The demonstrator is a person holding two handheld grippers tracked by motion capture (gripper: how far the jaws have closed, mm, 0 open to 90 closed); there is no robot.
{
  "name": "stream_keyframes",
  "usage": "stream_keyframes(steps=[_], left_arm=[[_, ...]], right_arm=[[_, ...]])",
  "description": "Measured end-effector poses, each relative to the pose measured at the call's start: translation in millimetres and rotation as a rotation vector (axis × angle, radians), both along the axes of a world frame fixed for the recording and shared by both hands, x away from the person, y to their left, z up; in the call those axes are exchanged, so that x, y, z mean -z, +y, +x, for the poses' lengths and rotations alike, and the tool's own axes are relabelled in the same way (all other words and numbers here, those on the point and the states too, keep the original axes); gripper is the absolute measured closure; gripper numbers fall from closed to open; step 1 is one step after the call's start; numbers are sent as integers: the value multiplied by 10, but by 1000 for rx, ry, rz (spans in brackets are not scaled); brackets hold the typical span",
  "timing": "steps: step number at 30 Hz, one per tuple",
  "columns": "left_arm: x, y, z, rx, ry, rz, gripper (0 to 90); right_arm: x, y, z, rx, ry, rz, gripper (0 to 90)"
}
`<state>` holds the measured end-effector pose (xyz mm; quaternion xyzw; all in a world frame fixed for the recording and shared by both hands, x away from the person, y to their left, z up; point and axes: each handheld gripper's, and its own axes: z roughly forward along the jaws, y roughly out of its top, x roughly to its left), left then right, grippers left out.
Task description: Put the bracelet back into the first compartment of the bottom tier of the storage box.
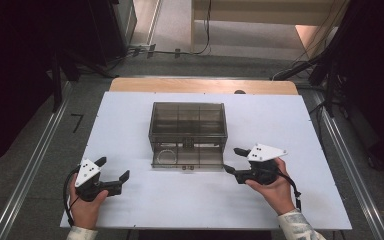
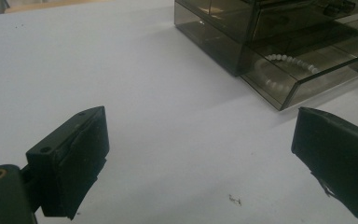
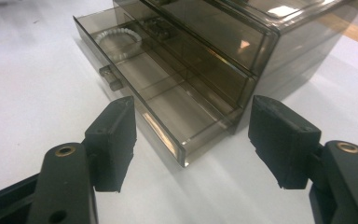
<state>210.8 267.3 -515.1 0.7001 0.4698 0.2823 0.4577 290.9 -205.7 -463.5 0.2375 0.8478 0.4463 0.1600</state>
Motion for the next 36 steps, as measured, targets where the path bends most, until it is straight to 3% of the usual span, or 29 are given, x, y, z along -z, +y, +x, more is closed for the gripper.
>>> stream_keyframes(steps=[36], left_arm=[[2,5,5,-4,2,-8,46]], right_arm=[[227,-620,-125,150,18,1,263]])
